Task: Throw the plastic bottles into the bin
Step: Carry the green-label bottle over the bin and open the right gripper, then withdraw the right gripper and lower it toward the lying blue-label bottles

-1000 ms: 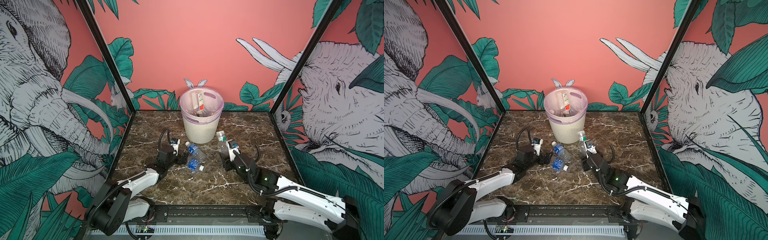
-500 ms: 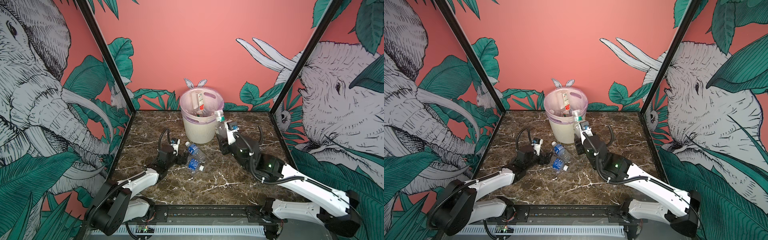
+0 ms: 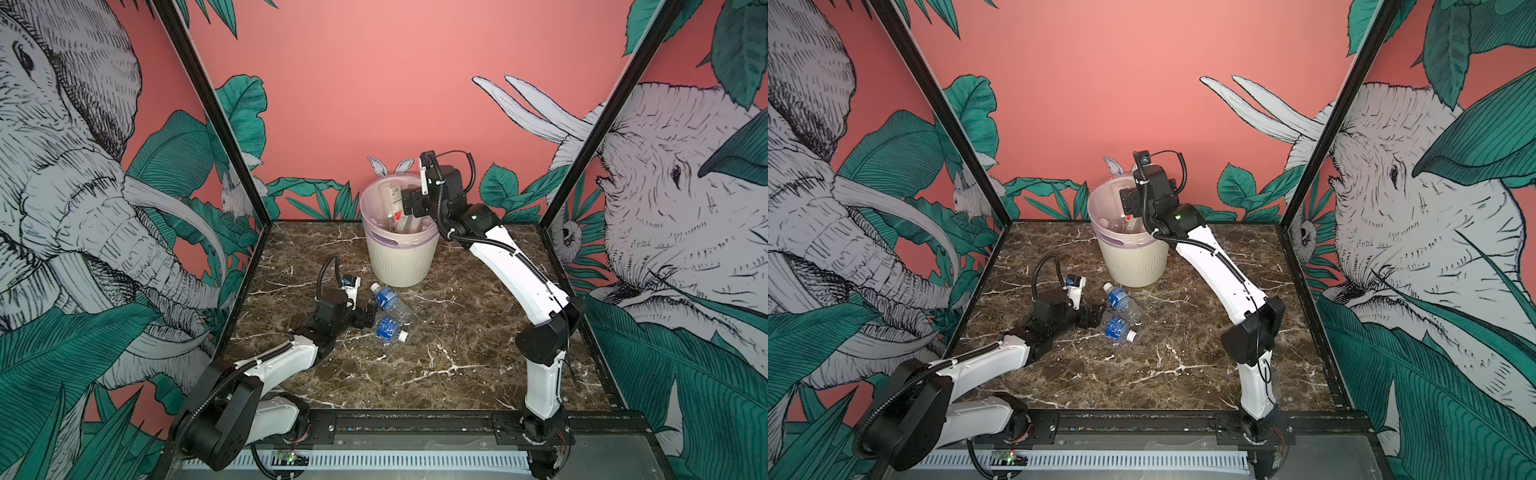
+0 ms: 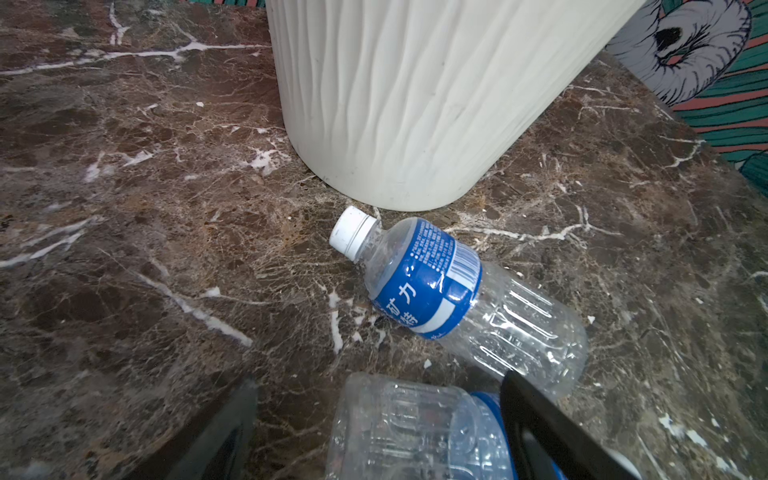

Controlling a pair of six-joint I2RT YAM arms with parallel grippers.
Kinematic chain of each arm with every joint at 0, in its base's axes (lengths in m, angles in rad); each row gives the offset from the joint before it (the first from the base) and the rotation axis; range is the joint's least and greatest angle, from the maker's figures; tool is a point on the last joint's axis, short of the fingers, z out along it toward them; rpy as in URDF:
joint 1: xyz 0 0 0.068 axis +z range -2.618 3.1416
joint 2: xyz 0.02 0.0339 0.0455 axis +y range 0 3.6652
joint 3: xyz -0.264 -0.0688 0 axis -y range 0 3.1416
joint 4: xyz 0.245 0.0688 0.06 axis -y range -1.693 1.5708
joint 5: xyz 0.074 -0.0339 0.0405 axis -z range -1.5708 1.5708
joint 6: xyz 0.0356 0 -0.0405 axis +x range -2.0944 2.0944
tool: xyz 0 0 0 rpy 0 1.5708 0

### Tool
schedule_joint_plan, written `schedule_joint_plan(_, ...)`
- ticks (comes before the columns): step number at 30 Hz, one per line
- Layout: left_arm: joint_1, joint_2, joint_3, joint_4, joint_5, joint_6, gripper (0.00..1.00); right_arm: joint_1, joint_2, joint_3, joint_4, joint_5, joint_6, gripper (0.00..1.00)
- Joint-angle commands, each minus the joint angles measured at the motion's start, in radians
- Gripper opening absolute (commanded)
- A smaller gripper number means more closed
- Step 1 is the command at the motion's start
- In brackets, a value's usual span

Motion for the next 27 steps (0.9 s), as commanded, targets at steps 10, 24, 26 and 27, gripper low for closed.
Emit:
schedule_joint_plan(10,-0.001,-0.05,0.011,-0.018,-0.033,-0.027,1.0,0.008,-0.394,-0.448,0.145,-0.029,-0.004,0.99)
schedule_joint_plan(24,-0.001,-0.074,0.027,-0.069,-0.061,-0.031,0.96,0.005,-0.676,-1.024,0.272,-0.265,0.018,0.87)
schedule_joint_plan(26,-0.001,-0.077,0.04,-0.09,-0.065,-0.03,0.93,0.007,-0.691,-1.08,0.289,-0.33,0.026,0.83)
schedule_joint_plan(27,-0.002,-0.079,0.046,-0.101,-0.071,-0.024,0.92,0.011,-0.693,-1.103,0.291,-0.359,0.028,0.81)
